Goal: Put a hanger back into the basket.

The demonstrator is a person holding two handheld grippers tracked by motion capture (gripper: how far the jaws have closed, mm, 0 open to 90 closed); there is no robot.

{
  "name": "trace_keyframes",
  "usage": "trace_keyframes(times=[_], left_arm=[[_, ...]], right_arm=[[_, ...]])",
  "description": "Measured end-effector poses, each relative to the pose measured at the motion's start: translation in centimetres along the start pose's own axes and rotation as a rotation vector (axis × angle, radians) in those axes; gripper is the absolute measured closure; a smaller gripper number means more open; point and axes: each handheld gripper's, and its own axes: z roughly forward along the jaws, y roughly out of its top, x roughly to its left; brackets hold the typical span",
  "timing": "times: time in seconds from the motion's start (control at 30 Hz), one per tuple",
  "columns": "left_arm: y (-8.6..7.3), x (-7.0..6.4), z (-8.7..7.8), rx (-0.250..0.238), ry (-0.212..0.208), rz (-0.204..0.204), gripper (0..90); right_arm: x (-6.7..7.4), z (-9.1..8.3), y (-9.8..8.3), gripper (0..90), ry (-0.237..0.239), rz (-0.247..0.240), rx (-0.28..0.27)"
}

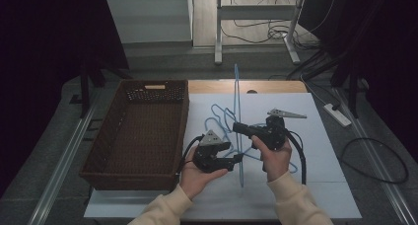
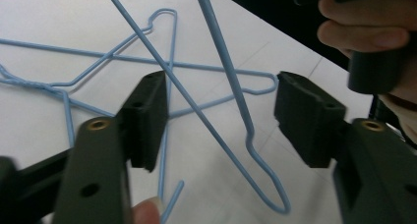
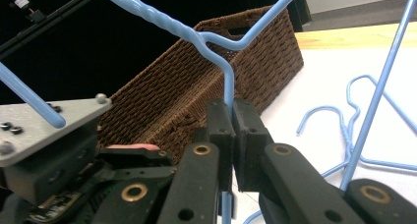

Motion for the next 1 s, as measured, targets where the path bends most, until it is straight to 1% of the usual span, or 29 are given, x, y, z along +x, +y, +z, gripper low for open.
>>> trace_keyframes(times=[0.1, 0.13, 0.17, 0.23, 0.27, 0.3, 0.37, 0.4, 0.43, 0.47, 0.53, 0.57, 0.6, 0.63, 0.67, 0.7, 0.73, 0.77, 0.83, 0.87, 0.93, 1.0], left_arm=[[0.1, 0.3, 0.5, 0.001, -0.033, -0.028, 54.6], [0.1, 0.3, 0.5, 0.001, -0.033, -0.028, 61.3], [0.2, 0.4, 0.6, 0.004, -0.065, -0.045, 66.4], [0.3, 0.5, 0.6, 0.003, -0.1, -0.062, 76.2], [0.4, 0.6, 0.5, 0.003, -0.11, -0.073, 80.9], [0.5, 0.6, 0.4, 0.007, -0.117, -0.079, 81.7], [0.7, 0.7, 0.2, 0.008, -0.119, -0.084, 83.2], [0.8, 0.7, 0.0, 0.006, -0.121, -0.089, 84.3], [0.9, 0.7, -0.2, 0.005, -0.124, -0.093, 84.3], [1.2, 0.8, -0.6, 0.004, -0.123, -0.098, 85.9], [1.6, 0.7, -1.3, -0.001, -0.121, -0.094, 86.6], [1.6, 0.7, -1.3, -0.001, -0.121, -0.094, 86.7], [1.8, 0.6, -1.7, -0.002, -0.121, -0.089, 86.7], [2.1, 0.4, -2.2, -0.007, -0.12, -0.084, 86.8], [2.1, 0.4, -2.2, -0.007, -0.12, -0.084, 86.8], [2.3, 0.4, -2.6, -0.009, -0.121, -0.081, 86.8], [2.5, 0.4, -2.9, -0.013, -0.121, -0.081, 86.9], [2.7, 0.5, -3.2, -0.019, -0.12, -0.084, 86.9], [3.0, 0.7, -3.9, -0.027, -0.123, -0.091, 87.0], [3.1, 0.9, -4.2, -0.03, -0.121, -0.09, 87.0], [3.3, 1.3, -4.9, -0.034, -0.126, -0.099, 87.0], [3.6, 1.6, -5.6, -0.031, -0.138, -0.105, 86.9]], right_arm=[[0.0, 0.0, -0.1, 87.8, 0.008, 0.011, 0.0], [0.0, 0.0, -0.1, 87.8, 0.01, 0.013, -0.001], [0.0, 0.0, -0.1, 87.8, 0.009, 0.014, -0.003], [0.0, -0.1, 0.0, 87.8, 0.011, 0.011, -0.006], [0.0, -0.1, 0.0, 87.7, 0.012, 0.012, -0.008], [0.0, -0.2, 0.0, 87.6, 0.016, 0.014, -0.011], [-0.1, -0.3, 0.1, 87.5, 0.022, 0.013, -0.016], [0.0, -0.6, 0.2, 87.1, 0.038, 0.007, -0.037], [0.0, -0.6, 0.2, 87.1, 0.038, 0.007, -0.037], [0.0, -1.0, 0.4, 86.1, 0.057, -0.005, -0.051], [0.1, -1.5, 0.6, 84.5, 0.062, -0.021, -0.073], [0.1, -1.5, 0.6, 84.5, 0.062, -0.021, -0.073], [0.1, -1.7, 0.7, 83.1, 0.063, -0.03, -0.084], [0.1, -2.2, 0.9, 76.9, 0.067, -0.043, -0.095], [0.1, -2.2, 0.9, 76.9, 0.067, -0.043, -0.095], [0.1, -2.3, 0.9, 73.5, 0.072, -0.046, -0.098], [0.1, -2.6, 0.9, 67.6, 0.075, -0.056, -0.106], [0.2, -3.2, 1.0, 60.1, 0.068, -0.085, -0.108], [0.3, -3.8, 1.0, 53.5, 0.063, -0.121, -0.111], [0.3, -3.8, 1.0, 53.5, 0.063, -0.121, -0.111], [0.2, -4.5, 0.9, 47.3, 0.069, -0.144, -0.118], [0.0, -5.3, 0.7, 43.0, 0.059, -0.166, -0.121]])
